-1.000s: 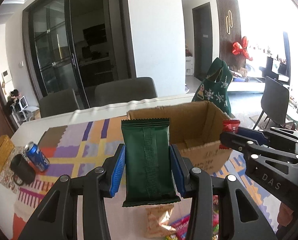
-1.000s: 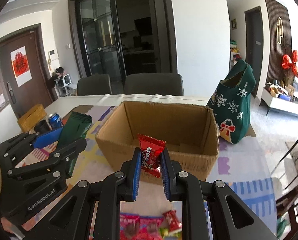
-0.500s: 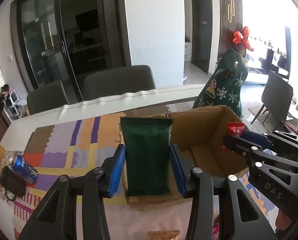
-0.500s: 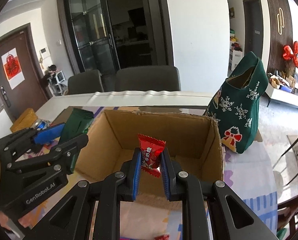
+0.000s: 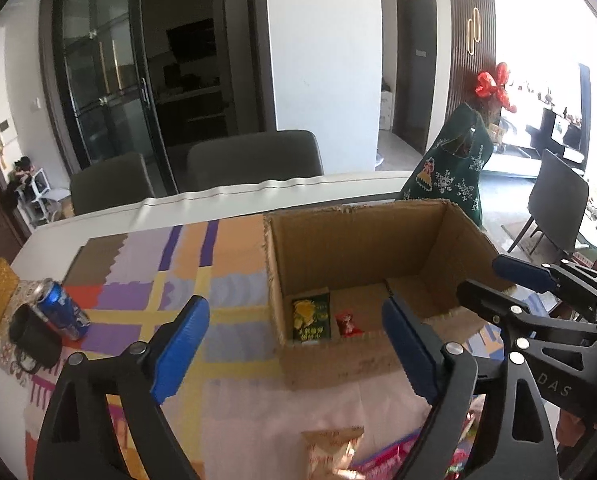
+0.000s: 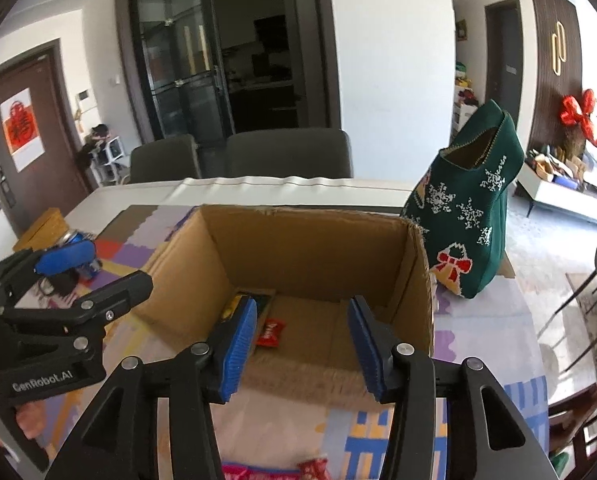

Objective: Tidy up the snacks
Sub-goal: 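Move both tools back over the snack pile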

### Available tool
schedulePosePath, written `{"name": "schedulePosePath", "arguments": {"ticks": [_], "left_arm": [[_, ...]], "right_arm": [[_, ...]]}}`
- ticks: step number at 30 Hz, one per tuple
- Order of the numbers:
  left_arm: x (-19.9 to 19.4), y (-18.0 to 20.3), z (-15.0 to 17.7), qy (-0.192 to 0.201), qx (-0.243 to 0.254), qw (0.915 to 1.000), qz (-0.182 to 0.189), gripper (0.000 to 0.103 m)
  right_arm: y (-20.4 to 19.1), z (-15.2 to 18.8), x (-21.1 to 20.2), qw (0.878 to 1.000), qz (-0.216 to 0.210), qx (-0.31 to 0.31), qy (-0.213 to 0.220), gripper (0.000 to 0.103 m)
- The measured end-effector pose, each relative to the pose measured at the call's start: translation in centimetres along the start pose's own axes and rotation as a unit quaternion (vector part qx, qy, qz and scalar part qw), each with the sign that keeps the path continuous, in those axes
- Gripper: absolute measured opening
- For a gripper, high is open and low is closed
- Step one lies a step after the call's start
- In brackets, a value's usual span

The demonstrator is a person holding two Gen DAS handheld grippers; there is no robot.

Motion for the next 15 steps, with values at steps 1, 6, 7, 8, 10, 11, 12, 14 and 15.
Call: {"name": "schedulePosePath", "arguments": {"ticks": [1,6,7,8,10,11,12,14,15], "left_arm": [[-0.8,-0.1,0.1,0.003,0.002,1.0000,-0.002,0.090],[-4.1,-0.3,1.4,0.002,0.000,1.0000,-0.002,0.096],[-4.6,-0.4,1.7,0.001,0.002,1.0000,-0.004,0.097],[-5.0,-0.4,2.0,0.001,0.005,1.0000,-0.005,0.098],[-6.2,-0.4,2.7,0.003,0.011,0.9999,-0.006,0.099],[-6.7,-0.3,3.1,0.003,0.016,0.9999,-0.006,0.099],[-7.1,-0.2,3.4,0.003,0.020,0.9998,-0.006,0.099],[-7.9,0.0,4.2,0.001,0.028,0.9996,-0.005,0.100],[-8.3,0.2,4.7,-0.001,0.034,0.9994,-0.003,0.100]], "right_arm": [[-0.3,0.1,-0.5,1.000,-0.003,-0.004,0.001,0.052],[-1.9,1.0,-3.6,0.999,-0.014,-0.036,0.006,0.060],[-2.3,1.2,-4.1,0.999,-0.017,-0.041,0.006,0.060],[-2.6,1.5,-4.7,0.999,-0.020,-0.047,0.004,0.060],[-3.1,2.1,-5.5,0.998,-0.024,-0.055,0.000,0.060],[-3.4,2.6,-6.1,0.998,-0.028,-0.060,-0.003,0.060],[-3.6,2.9,-6.4,0.997,-0.031,-0.064,-0.006,0.060],[-4.2,3.7,-7.1,0.997,-0.038,-0.070,-0.012,0.060],[-4.4,4.1,-7.5,0.996,-0.042,-0.073,-0.015,0.060]]}}
Point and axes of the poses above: each gripper's, at about its wrist camera, not at the fingertips, and x roughly the way its jaws point, y to its right, z to its underside, the point moved 10 cm from there along x, roughly the way its jaws point, and after that the axes turned 14 degrees about y, right-handed, at the moved point
